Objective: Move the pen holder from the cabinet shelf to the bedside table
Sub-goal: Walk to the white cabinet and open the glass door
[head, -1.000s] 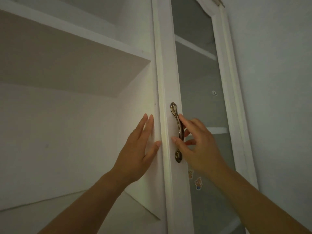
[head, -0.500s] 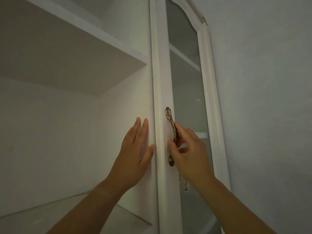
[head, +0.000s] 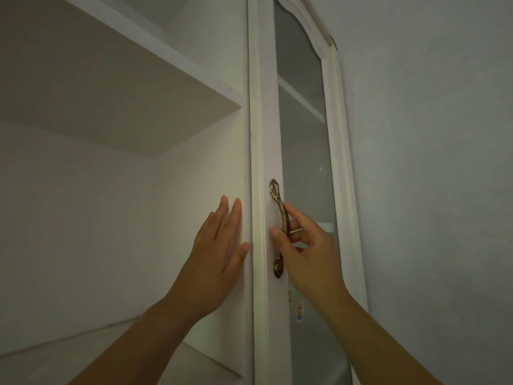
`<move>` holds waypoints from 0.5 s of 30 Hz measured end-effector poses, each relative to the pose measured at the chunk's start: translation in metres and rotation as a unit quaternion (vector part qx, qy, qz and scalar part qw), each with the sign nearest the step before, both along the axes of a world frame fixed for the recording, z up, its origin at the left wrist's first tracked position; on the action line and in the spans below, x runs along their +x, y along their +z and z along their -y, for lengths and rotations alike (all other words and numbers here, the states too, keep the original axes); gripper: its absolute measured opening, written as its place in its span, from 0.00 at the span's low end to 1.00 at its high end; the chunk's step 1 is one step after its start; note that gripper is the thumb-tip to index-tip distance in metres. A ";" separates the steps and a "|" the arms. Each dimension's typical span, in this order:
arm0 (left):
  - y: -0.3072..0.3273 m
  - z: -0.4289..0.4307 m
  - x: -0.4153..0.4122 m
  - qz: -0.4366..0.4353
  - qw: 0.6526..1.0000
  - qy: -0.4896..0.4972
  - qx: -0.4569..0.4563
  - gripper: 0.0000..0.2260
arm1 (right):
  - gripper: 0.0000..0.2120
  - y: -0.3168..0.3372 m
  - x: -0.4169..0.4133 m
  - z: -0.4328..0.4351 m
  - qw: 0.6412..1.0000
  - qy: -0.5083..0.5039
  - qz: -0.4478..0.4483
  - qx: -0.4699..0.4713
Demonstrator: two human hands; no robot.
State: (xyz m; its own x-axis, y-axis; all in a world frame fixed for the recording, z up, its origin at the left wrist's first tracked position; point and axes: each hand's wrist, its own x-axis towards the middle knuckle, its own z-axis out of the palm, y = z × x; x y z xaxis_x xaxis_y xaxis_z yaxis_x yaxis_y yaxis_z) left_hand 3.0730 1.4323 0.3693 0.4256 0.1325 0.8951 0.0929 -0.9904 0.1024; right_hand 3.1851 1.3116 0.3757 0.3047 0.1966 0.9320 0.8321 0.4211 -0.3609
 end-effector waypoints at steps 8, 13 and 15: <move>0.005 0.002 -0.008 -0.018 1.000 -0.004 -0.017 0.29 | 0.21 0.001 -0.004 0.005 1.000 0.010 -0.014 -0.003; 0.004 0.000 -0.009 -0.024 0.999 -0.013 -0.023 0.27 | 0.21 0.000 -0.003 0.003 1.000 0.016 -0.021 0.004; 0.002 -0.001 -0.007 -0.019 1.000 -0.013 -0.018 0.26 | 0.21 0.001 -0.003 0.001 0.999 0.022 -0.028 -0.001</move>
State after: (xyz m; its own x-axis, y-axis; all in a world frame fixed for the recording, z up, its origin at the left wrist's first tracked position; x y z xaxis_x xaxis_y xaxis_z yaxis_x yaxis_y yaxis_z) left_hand 3.0659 1.4337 0.3712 0.4636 0.1524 0.8728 0.0723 -0.9883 0.1342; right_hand 3.1818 1.3105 0.3763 0.3467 0.2134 0.9134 0.7919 0.4553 -0.4070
